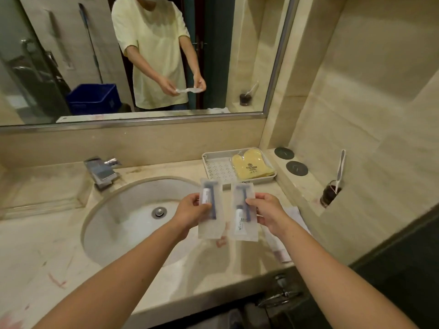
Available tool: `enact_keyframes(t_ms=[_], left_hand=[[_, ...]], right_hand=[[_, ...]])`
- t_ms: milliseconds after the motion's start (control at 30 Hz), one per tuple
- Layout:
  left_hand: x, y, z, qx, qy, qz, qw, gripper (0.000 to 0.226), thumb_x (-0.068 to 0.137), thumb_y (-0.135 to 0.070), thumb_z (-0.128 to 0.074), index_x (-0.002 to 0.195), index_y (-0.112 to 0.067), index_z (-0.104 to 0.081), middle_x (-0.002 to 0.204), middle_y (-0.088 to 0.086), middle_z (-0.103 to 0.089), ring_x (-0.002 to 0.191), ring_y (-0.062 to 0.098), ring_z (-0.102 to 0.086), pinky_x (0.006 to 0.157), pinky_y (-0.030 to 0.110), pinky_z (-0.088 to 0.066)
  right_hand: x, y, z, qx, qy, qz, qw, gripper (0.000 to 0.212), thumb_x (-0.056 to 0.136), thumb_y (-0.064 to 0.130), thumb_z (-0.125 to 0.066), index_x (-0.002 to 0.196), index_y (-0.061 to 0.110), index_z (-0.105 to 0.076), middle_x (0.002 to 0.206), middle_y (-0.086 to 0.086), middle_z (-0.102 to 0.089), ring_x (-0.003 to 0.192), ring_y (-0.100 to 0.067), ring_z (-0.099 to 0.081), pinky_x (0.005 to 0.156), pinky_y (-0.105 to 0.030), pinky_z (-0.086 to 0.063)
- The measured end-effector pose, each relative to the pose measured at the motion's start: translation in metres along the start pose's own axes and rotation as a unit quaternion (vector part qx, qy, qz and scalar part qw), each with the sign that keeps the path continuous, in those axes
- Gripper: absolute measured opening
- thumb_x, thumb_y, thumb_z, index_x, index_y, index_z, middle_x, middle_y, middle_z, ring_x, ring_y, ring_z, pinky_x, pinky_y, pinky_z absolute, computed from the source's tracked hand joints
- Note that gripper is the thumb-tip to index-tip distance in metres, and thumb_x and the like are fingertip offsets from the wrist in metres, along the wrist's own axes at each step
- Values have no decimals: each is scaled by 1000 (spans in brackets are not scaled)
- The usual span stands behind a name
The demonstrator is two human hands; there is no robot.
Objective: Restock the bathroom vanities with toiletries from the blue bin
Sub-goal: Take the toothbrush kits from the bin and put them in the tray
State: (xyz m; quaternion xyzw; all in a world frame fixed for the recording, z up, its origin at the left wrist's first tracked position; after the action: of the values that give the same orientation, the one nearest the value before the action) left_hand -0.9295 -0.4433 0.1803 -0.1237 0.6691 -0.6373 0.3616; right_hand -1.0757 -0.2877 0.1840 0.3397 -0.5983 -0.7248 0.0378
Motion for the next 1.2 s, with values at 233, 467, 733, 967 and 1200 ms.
enact_keyframes(t_ms=[233,467,733,967,1200], left_hand=[[89,-26,-37,-26,-21,20,999,23,86,-7,-62,107,-18,-60,99,8,-68,90,24,-68,78,39,-59],[184,-49,-87,-28,-35,33,998,21,87,-6,-58,104,-17,-63,86,6,-67,73,22,-65,58,30,-58],[281,-42,-134,-47,-39,84,995,36,87,-6,-62,122,-11,-57,103,9,-67,88,23,-67,70,33,-59],[333,-21,-154,-34,-58,117,991,33,88,-2,-60,121,-10,-57,95,5,-64,74,15,-63,51,21,-55],[353,0,-167,34,-83,131,987,36,84,-1,-59,118,-10,-55,102,10,-64,91,26,-63,72,37,-57]], right_hand=[[95,44,12,-19,-12,-4,1000,31,90,9,-63,120,9,-57,114,-13,-66,92,-24,-63,89,-45,-52],[194,84,38,-33,-44,4,998,26,88,7,-63,114,8,-60,98,-10,-67,79,-22,-64,69,-34,-54],[303,96,53,-106,-74,-10,992,32,85,14,-63,116,17,-57,109,-6,-64,93,-23,-65,87,-44,-56],[350,89,45,-190,-92,19,977,24,88,16,-56,109,27,-50,104,0,-62,77,-14,-62,63,-30,-48],[361,70,39,-235,-98,18,967,19,95,11,-48,112,20,-45,96,0,-53,85,-24,-58,74,-31,-43]])
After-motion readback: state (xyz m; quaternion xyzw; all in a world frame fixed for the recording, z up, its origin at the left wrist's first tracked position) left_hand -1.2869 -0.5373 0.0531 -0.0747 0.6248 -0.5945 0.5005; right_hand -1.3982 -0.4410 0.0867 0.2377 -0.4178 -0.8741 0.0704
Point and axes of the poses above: each hand's wrist, its own x-axis towards the middle knuckle, its own z-axis out of the back of the hand, y = z × x, the point moved 2 cm from there along x, towards the middle knuckle
